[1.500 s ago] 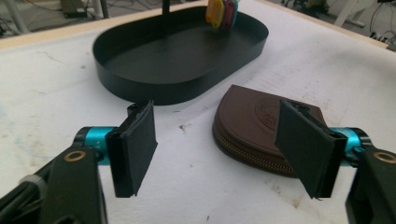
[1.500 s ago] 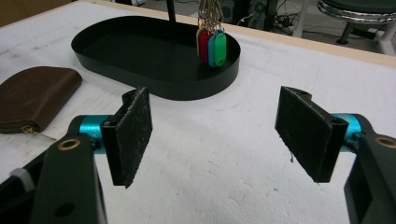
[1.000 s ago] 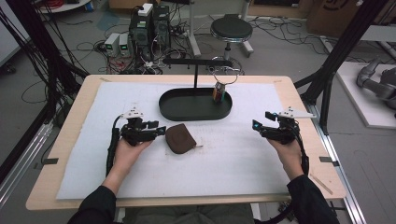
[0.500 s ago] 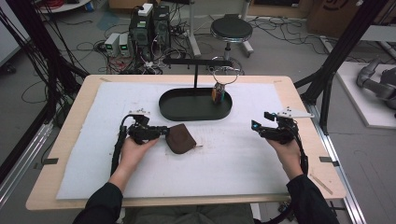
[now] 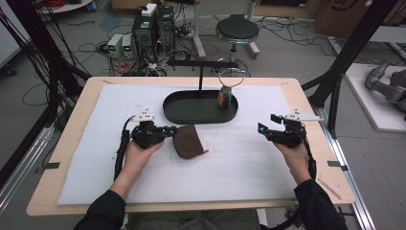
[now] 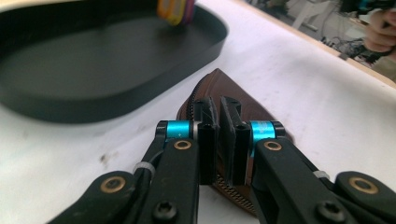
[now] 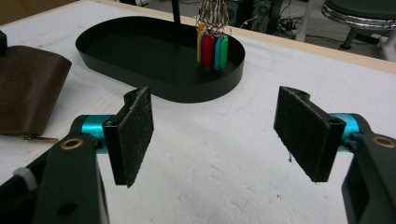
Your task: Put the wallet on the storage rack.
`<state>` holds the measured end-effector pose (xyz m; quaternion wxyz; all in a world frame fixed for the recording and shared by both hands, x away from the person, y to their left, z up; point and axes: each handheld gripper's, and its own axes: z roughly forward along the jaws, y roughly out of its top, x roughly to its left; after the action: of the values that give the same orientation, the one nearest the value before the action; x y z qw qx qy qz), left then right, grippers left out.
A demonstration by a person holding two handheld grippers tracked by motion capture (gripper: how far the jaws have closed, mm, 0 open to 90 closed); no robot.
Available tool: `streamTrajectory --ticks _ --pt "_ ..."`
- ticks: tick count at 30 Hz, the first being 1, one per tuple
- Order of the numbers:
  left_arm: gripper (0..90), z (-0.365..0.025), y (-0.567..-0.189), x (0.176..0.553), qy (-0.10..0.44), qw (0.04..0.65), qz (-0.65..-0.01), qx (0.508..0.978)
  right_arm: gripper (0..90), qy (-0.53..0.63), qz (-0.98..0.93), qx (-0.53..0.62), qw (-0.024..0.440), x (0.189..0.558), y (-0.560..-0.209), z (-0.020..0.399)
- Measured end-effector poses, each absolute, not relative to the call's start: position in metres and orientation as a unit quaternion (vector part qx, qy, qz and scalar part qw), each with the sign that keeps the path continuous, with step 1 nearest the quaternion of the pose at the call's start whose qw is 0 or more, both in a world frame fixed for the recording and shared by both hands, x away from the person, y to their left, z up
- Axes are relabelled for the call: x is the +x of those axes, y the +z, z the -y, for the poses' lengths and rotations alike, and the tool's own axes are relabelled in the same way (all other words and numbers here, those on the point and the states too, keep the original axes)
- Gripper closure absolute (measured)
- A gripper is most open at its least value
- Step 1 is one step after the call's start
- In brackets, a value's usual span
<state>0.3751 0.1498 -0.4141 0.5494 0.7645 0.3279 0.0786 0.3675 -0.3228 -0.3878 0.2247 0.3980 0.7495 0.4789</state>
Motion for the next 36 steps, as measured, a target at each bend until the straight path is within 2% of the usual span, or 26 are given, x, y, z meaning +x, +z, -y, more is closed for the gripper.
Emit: streamTrajectory --ticks 8,21,36 --pt "86.5 -0.136 -0.398 0.362 0.108 0.563 -0.255 0.779 29.0 0.493 -0.755 0.376 0.215 0.365 -0.384 0.317" --pt "86.9 -0.123 -0.384 0.351 0.115 0.587 -0.197 0.777 29.2 0.504 -0.774 0.329 0.197 0.362 -0.382 0.3" --pt "87.0 -0.085 -0.378 0.335 0.078 0.593 -0.112 0.793 29.3 0.523 -0.816 0.221 0.111 0.354 -0.381 0.257"
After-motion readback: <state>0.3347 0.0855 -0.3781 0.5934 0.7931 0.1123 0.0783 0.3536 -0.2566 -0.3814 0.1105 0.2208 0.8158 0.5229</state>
